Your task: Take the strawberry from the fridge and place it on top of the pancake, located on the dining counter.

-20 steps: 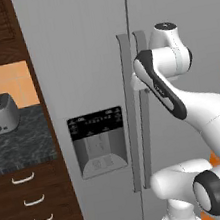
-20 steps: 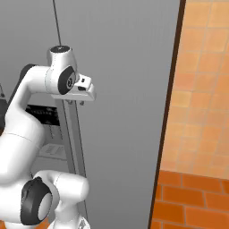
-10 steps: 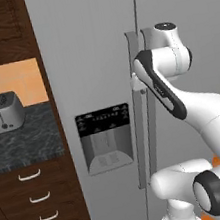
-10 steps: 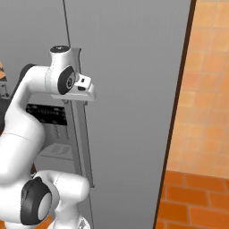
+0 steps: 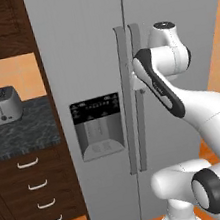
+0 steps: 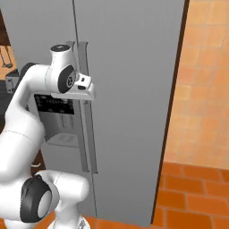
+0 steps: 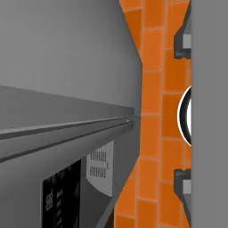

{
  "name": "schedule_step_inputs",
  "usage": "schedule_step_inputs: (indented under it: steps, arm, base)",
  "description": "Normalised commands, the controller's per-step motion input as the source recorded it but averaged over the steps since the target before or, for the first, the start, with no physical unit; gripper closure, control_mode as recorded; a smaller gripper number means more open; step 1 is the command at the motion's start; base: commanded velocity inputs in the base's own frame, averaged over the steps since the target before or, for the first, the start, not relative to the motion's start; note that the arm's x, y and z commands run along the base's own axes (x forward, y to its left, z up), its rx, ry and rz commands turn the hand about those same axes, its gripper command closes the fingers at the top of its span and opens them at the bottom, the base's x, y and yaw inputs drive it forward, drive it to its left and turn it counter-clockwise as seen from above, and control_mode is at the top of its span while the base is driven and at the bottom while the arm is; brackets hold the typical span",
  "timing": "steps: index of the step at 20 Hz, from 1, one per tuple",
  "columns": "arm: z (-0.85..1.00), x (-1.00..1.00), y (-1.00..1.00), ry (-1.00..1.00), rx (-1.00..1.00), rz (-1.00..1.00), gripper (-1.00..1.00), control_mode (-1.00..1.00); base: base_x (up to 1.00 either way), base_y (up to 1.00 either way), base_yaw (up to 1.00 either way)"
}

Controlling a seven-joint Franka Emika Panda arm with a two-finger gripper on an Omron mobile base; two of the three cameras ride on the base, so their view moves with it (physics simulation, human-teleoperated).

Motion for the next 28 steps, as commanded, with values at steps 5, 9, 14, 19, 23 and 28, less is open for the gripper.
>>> schedule_step_inputs:
  steps: [5,9,14,19,23,28]
  arm:
    - [0.0,0.0,0.0,0.0,0.0,0.0,-1.0,1.0]
    - [0.0,0.0,0.0,0.0,0.0,0.0,-1.0,1.0]
    - [0.0,0.0,0.0,0.0,0.0,0.0,-1.0,1.0]
    - [0.0,0.0,0.0,0.0,0.0,0.0,-1.0,1.0]
    - [-0.28,0.02,-0.21,-0.14,0.0,0.0,-1.0,-1.0]
    - [-0.52,0.78,-0.28,-0.29,0.0,0.0,-1.0,-1.0]
  base:
    - [-0.57,0.13,-0.07]
    - [-0.11,0.28,0.0]
    - [0.0,0.33,0.0]
    - [0.0,0.08,-0.01]
    - [0.0,0.0,-0.01]
    - [0.0,0.0,0.0]
